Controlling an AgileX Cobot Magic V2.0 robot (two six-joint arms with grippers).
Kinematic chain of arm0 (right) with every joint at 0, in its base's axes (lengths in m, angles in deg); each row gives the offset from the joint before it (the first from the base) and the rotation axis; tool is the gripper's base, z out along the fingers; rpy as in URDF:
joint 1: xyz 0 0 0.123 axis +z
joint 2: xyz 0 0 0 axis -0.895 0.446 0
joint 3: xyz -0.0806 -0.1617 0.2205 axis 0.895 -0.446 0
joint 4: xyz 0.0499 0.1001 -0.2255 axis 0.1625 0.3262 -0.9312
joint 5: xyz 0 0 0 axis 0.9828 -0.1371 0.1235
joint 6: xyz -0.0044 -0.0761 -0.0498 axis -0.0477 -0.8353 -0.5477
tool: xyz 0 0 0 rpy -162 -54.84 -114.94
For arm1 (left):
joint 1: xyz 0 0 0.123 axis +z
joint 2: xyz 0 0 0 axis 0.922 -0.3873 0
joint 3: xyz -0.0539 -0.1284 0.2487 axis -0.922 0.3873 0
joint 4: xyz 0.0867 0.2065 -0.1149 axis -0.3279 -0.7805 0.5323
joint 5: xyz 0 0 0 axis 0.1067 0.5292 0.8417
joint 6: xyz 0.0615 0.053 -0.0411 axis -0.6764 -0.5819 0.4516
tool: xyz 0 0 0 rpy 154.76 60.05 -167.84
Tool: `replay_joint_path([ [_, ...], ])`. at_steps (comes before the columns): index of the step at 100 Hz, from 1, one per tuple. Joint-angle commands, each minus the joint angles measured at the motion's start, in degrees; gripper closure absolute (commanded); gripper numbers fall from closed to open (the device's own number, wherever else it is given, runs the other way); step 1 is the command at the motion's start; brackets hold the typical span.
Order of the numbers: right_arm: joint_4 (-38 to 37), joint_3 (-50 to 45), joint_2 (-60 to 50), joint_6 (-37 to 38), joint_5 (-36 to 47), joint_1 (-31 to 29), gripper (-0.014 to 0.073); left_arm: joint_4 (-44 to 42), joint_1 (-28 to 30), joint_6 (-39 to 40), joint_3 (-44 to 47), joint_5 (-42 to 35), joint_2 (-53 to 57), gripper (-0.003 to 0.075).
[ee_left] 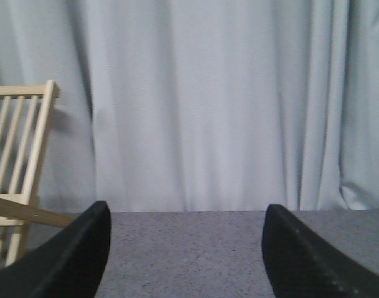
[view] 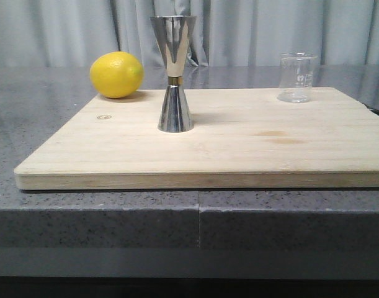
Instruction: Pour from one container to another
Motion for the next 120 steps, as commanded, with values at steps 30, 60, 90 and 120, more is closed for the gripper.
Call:
replay_joint_path([
  [30,-2.28,0.95,-15.16,-0.52,-2.08,-0.34,0.0048,2.31,-12.33,0.52,1.77,8.53,14.34,0.0238],
  [60,-2.51,-14.02,-33.17,-0.52,-3.14,-0.34,0.0048,2.31,-13.69,0.68,16.76,10.44,31.03,0.0238],
  [90,-2.07,-33.44,-55.61,-0.4,-3.14,-0.34,0.0048,3.25,-13.69,1.26,38.05,10.31,52.63,0.0238],
  [120,-0.82,-45.2,-66.47,-0.4,-4.4,-0.34,0.0048,10.18,-13.69,1.26,53.24,9.92,67.77,0.024],
])
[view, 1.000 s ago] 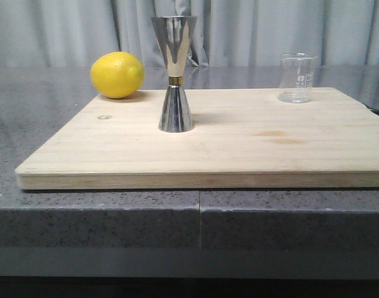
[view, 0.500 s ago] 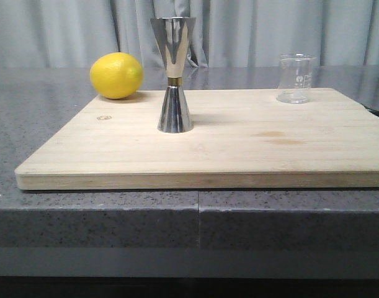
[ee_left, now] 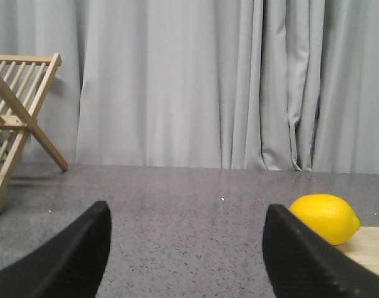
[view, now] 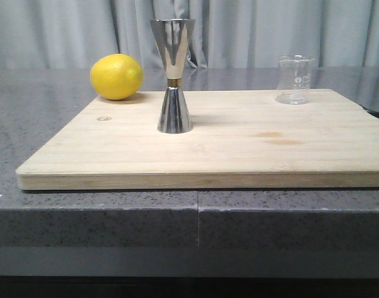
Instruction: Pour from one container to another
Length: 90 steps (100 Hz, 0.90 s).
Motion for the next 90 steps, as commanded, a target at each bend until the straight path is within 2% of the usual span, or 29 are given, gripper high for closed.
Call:
replay_joint_path([
  [1,0.96,-0.84,-0.22,-0.4,0.5,-0.34,0.0048,4.35,-0.39,0.54,1.21,-2.45,2.0,0.0241],
  [9,4.12,-2.52,-0.05,-0.4,-1.88,-0.34,0.0048,4.46,-0.39,0.54,3.27,-2.53,2.71,0.0241],
  [19,4.31,-3.05,-0.05,-0.4,-1.24,-0.34,0.0076,4.35,-0.39,0.54,5.14,-2.53,2.71,0.0241],
  [26,4.31,-3.05,-0.05,-0.4,0.38,-0.34,0.0158,4.35,-0.39,0.54,5.96,-2.53,2.71,0.0245],
  [32,4.31,-3.05,-0.05,-0.4,1.64,-0.34,0.027,4.35,-0.39,0.54,6.15,-2.53,2.71,0.0274],
  [42,4.31,-3.05,-0.05,-0.4,2.65,-0.34,0.0464,4.35,-0.39,0.54,6.15,-2.58,2.71,0.0397],
  [54,4.31,-3.05,-0.05,-0.4,2.75,-0.34,0.0664,4.35,-0.39,0.54,6.15,-2.67,2.71,0.0638],
  [60,4.31,-3.05,-0.05,-0.4,2.75,-0.34,0.066,4.35,-0.39,0.54,6.15,-2.94,2.71,0.0745],
  [90,4.31,-3.05,-0.05,-0.4,2.75,-0.34,0.066,4.25,-0.39,0.54,6.15,-3.93,2.71,0.0741],
])
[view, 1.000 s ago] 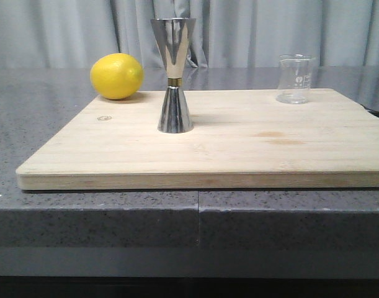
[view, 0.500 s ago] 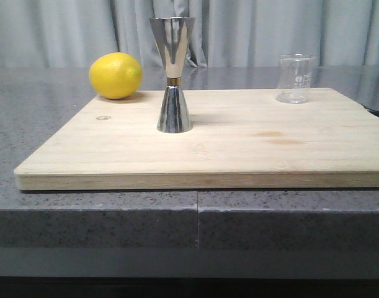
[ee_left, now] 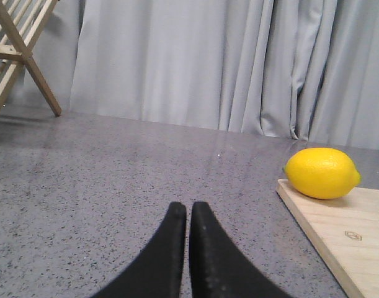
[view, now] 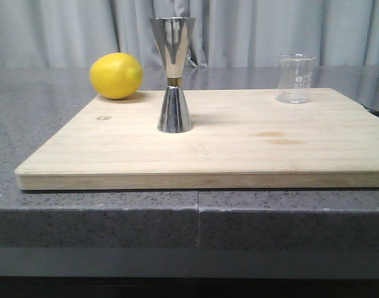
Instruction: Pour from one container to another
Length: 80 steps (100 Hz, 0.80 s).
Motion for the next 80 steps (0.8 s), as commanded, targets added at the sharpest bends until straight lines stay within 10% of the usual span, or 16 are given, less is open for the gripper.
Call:
replay_joint_path([
  [1,-0.35,1.59,-0.02,-0.4,2.95,-0.34,0.066,0.81,-0.39,0.44,-1.61,-3.63,-0.47,0.0741],
  [67,-0.35,1.59,-0.02,-0.4,4.65,-0.34,0.066,1.23,-0.72,0.44,-1.19,-6.35,-0.47,0.0741],
  [80,-0.35,1.59,-0.02,-0.4,4.65,-0.34,0.066,18.18,-0.85,-5.1,-0.63,-4.0,-0.47,0.0741],
])
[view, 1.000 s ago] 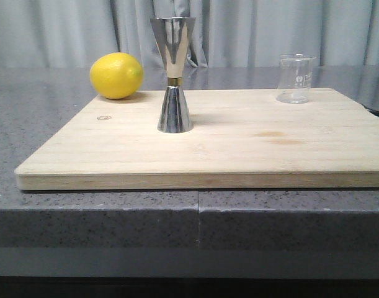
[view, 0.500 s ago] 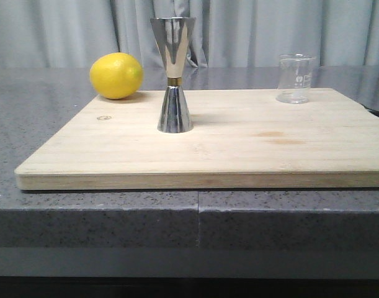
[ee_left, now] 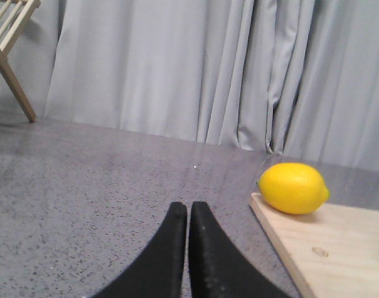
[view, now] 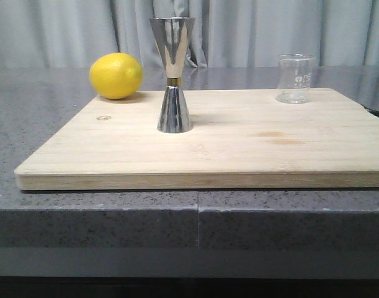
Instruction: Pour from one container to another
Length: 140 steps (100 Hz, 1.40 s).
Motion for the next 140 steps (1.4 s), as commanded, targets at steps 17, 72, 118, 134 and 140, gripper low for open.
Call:
replay_joint_path([
  [17,-0.35,1.59,-0.02,-0.4,2.86,-0.34,0.066,31.48,-1.41,-33.33,-0.93,-0.11,0.81,0.0741],
  [72,-0.35,1.59,-0.02,-0.4,2.86,-0.34,0.066,41.77,-3.16,-50.07,1.39,10.22,4.57,0.0741],
  [118,-0.35,1.59,-0.02,-0.4,2.86,-0.34,0.066,42.22,-3.16,-50.07,1.39,10.0,4.57,0.0741],
  [134,-0.35,1.59,-0.02,-0.4,2.86,-0.34,0.066,42.22,-3.16,-50.07,1.39,10.0,4.57,0.0741],
  [140,-0.35,1.59,-0.02,-0.4,2.86,-0.34,0.066,42.22,-3.16,-50.07,1.39,10.0,4.57,0.0741],
])
